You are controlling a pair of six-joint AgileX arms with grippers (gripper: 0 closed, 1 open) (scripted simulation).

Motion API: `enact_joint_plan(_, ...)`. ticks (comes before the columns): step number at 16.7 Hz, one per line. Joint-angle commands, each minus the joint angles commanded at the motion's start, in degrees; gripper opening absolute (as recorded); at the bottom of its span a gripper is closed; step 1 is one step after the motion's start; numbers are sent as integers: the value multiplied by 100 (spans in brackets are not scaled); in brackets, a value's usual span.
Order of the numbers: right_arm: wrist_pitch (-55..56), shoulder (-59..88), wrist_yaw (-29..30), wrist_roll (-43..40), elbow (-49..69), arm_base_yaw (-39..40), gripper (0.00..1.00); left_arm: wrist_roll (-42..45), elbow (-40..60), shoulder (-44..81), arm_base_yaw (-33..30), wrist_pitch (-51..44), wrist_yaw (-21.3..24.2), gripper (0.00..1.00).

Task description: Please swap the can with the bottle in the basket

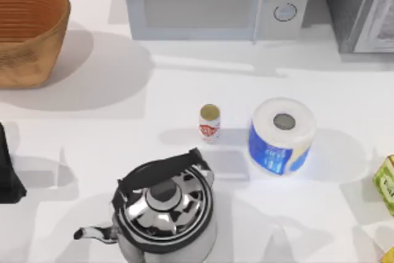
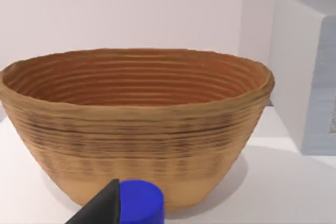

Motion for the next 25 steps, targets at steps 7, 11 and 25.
enact_joint_plan(7, 0, 0, 0, 0, 0, 0, 100, 35, 0, 223, 72, 166, 84, 100)
enact_joint_plan(11, 0, 0, 0, 0, 0, 0, 100, 202, -12, 1331, 474, 915, 465, 100)
enact_joint_plan(25, 0, 0, 0, 0, 0, 0, 100, 922, 129, 6678, 2103, 4190, 2077, 100)
